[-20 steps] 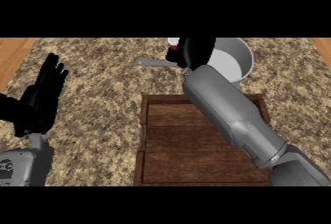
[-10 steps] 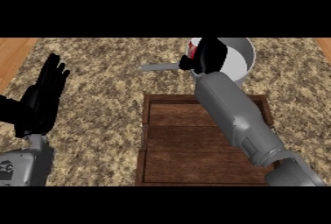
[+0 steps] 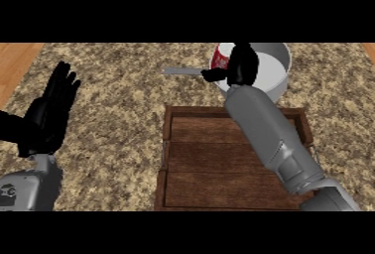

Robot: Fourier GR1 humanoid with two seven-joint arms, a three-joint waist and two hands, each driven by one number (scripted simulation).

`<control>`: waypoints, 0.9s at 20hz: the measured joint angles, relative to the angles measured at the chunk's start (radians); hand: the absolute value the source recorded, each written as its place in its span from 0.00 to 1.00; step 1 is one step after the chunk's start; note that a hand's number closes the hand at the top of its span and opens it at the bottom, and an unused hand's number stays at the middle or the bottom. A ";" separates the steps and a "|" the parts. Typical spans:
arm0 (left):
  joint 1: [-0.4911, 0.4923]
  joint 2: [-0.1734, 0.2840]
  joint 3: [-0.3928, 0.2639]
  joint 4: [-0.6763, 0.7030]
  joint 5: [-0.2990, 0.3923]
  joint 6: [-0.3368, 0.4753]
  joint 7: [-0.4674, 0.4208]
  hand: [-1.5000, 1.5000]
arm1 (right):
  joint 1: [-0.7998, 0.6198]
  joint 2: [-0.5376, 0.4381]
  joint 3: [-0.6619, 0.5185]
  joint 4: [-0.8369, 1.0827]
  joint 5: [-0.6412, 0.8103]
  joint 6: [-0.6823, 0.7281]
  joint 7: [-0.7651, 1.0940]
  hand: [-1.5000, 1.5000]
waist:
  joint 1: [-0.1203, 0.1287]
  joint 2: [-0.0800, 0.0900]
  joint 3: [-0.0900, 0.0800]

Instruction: Pick the can from the tray and place it in the pot

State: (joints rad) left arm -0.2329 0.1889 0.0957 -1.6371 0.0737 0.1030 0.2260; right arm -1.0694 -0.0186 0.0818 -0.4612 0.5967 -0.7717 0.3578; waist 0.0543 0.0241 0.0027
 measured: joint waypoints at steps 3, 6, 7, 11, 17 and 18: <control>0.004 0.003 0.001 -0.002 -0.001 -0.002 0.003 0.50 | 0.019 0.009 -0.069 -0.050 -0.091 -0.034 -0.126 0.00 | 0.002 0.000 0.000; -0.012 0.014 0.019 0.004 0.011 -0.003 0.021 0.50 | 0.056 0.012 -0.133 -0.098 -0.188 -0.038 -0.259 0.00 | -0.008 -0.004 0.000; -0.007 0.010 0.016 -0.003 0.003 0.004 0.021 0.50 | 0.064 0.010 -0.155 -0.116 -0.218 -0.028 -0.294 0.00 | -0.013 -0.006 0.000; 0.019 0.011 0.023 -0.003 0.000 0.001 0.005 0.50 | 0.123 -0.014 -0.229 -0.160 -0.317 0.028 -0.433 0.00 | -0.029 -0.014 -0.001; 0.017 0.010 0.035 -0.011 -0.006 0.015 0.024 0.50 | 0.220 -0.085 -0.257 -0.259 -0.391 0.163 -0.477 0.00 | -0.048 -0.023 -0.002; 0.022 0.012 0.039 -0.010 -0.005 0.010 0.021 0.50 | 0.241 -0.091 -0.256 -0.281 -0.398 0.180 -0.479 0.00 | -0.050 -0.023 -0.002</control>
State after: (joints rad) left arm -0.2112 0.2010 0.1342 -1.6475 0.0688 0.1126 0.2467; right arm -0.8284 -0.1096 -0.1738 -0.7418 0.1984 -0.5919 -0.1207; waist 0.0047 0.0008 0.0005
